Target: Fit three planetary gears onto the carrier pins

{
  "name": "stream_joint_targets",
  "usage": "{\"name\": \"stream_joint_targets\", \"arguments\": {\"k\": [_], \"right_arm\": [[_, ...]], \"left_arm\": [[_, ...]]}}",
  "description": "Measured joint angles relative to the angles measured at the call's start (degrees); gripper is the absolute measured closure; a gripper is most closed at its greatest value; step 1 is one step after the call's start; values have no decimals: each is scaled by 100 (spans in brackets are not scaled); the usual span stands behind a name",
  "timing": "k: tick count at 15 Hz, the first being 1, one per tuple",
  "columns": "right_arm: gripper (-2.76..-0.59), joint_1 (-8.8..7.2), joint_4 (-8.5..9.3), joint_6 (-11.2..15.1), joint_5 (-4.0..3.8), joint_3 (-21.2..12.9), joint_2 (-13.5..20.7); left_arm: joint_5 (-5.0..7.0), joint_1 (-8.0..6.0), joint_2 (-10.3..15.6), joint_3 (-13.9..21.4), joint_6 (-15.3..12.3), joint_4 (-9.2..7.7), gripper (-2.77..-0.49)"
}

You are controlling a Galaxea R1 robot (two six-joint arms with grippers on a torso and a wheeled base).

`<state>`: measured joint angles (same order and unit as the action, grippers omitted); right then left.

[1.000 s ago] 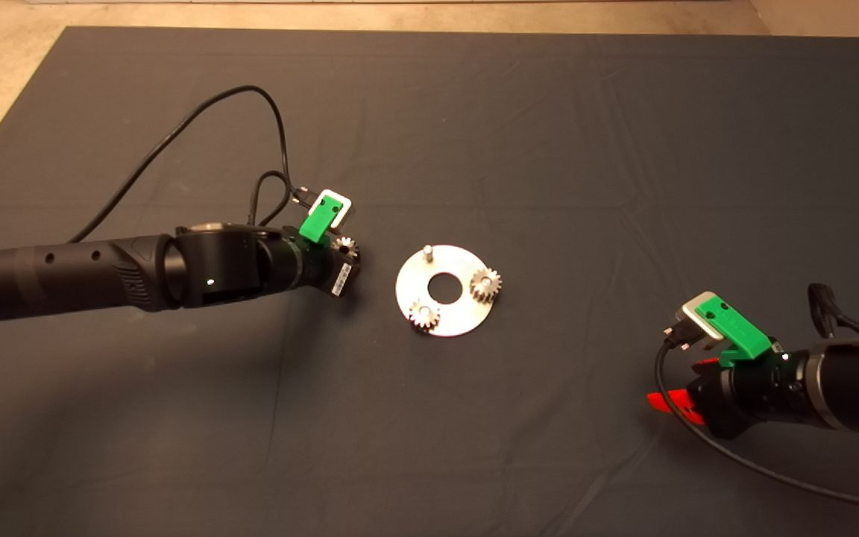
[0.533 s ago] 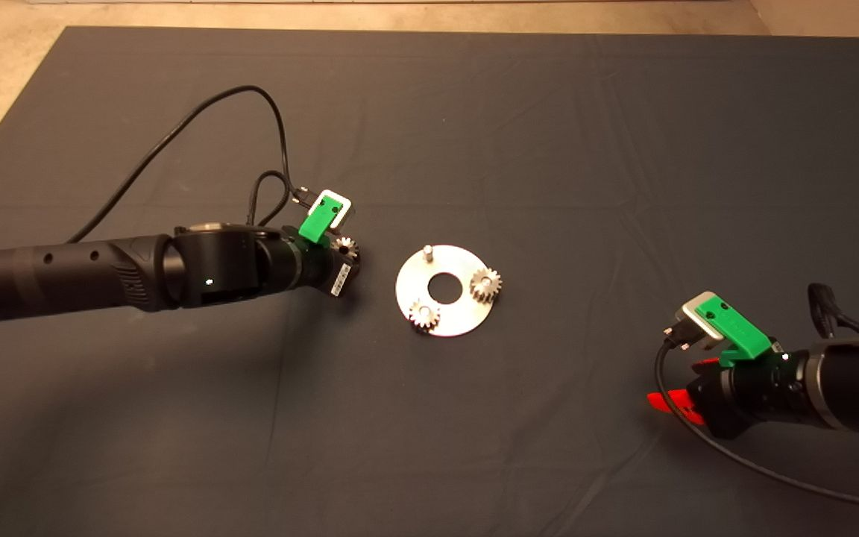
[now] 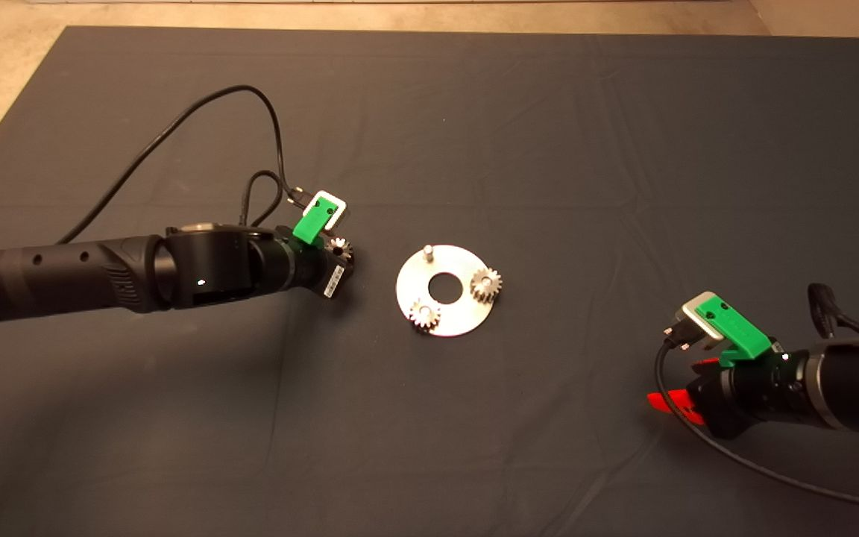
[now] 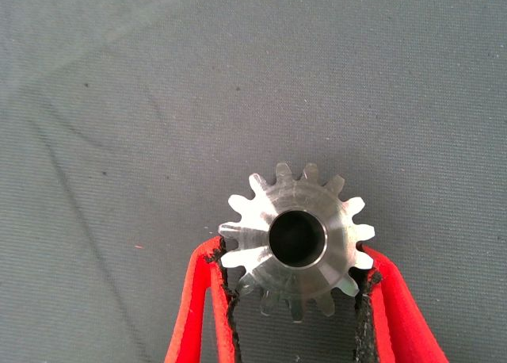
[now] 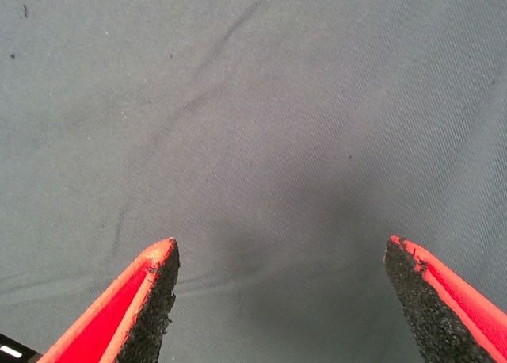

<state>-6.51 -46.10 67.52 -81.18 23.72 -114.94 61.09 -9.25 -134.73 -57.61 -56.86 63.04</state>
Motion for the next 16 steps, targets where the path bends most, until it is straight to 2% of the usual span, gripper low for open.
{"name": "stream_joint_targets", "arguments": {"k": [3,4,5,7,8,9,12,13,14,16], "right_arm": [[-192,1,0,0,-4,0,1],[-192,1,0,0,-2,0,-1],[-192,1,0,0,-3,0,1],[-192,1,2,0,-7,0,1],[-192,1,2,0,-2,0,1],[-192,-1,2,0,-1,0,-1],[-192,-1,2,-11,-25,0,3],[-192,-2,2,-106,-44,0,6],[-192,-2,2,-198,-75,-5,57],[-192,-13,2,-239,-206,-5,220]], "left_arm": [[59,-89,26,245,15,-9,-55],[153,-179,50,396,13,-6,-55],[318,-276,63,548,12,-4,-55],[782,-483,41,876,-3,-5,-55],[904,-561,-16,1003,-63,-6,-55],[902,-612,-86,1059,-88,-2,-55],[948,-618,-364,1056,-182,-6,-55],[945,-618,-469,1054,-184,-6,-55],[941,-618,-551,1054,-185,-9,-55],[942,-618,-592,1039,-204,-6,-55]]}}
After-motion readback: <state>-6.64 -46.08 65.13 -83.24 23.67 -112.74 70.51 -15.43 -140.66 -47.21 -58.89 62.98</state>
